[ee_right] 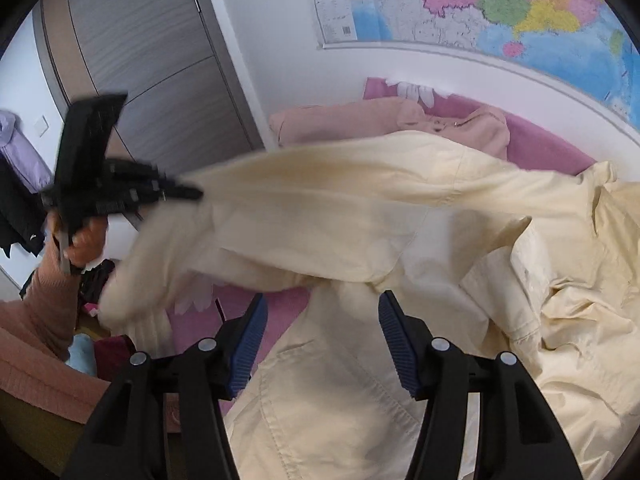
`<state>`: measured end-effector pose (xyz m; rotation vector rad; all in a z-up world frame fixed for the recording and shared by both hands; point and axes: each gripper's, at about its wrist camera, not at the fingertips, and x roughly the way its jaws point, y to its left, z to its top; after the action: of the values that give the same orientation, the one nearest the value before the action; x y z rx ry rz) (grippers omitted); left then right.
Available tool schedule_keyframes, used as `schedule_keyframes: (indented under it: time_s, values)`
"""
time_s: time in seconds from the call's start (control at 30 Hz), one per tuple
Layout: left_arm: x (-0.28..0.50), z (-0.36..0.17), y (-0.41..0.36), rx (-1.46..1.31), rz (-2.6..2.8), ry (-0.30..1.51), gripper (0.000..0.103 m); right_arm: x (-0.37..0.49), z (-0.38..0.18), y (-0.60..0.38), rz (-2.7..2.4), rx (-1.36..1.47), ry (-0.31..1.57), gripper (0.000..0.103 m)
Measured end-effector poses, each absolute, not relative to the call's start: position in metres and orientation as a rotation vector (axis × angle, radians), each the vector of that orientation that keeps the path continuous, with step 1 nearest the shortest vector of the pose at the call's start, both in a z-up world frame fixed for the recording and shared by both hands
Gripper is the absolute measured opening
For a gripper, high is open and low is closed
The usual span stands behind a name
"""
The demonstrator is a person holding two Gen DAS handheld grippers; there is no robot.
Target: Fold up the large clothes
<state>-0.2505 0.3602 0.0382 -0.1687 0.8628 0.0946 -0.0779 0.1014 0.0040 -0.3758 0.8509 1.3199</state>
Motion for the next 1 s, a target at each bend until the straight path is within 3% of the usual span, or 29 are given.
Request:
schedule_keyframes:
  time_s: [0.03,0.13,0.27,0.43,0.5,0.63,0.73,0.83,0.9,1.0]
  values:
    - [-0.248,0.046,0.362,-0.168,0.097,0.858,0.008,-0.079,0.007,0.102,1.323,-0.372,0.843,0.057]
    - [-0.235,0.058,0.367,-0.065,0.201,0.878,0.027,-0.082,0.009,0.107,1.342,-0.364,0.820,0.057]
    - [-0.243,0.047,0.386,-0.123,0.241,0.891,0.066,-0.086,0.004,0.122,1.371,-0.372,0.835,0.057]
    - [-0.285,0.035,0.409,-0.232,0.323,0.849,0.069,-0.099,0.006,0.155,1.397,-0.443,0.789,0.057]
    - [-0.304,0.033,0.418,-0.267,0.354,0.837,0.074,-0.104,0.007,0.170,1.396,-0.470,0.759,0.056]
    - [-0.329,0.025,0.431,-0.314,0.405,0.841,0.076,-0.096,-0.012,0.210,1.420,-0.443,0.875,0.056]
    - [-0.341,0.016,0.433,-0.340,0.415,0.852,0.076,-0.089,-0.047,0.232,1.344,-0.540,0.987,0.052]
    - [-0.352,0.005,0.432,-0.349,0.411,0.867,0.080,-0.086,-0.060,0.228,1.299,-0.595,1.014,0.039]
    - [-0.358,-0.002,0.433,-0.365,0.394,0.868,0.086,-0.082,-0.060,0.223,1.294,-0.589,1.036,0.036]
    - [-0.363,-0.013,0.432,-0.398,0.347,0.865,0.091,-0.078,-0.050,0.214,1.305,-0.548,1.038,0.039]
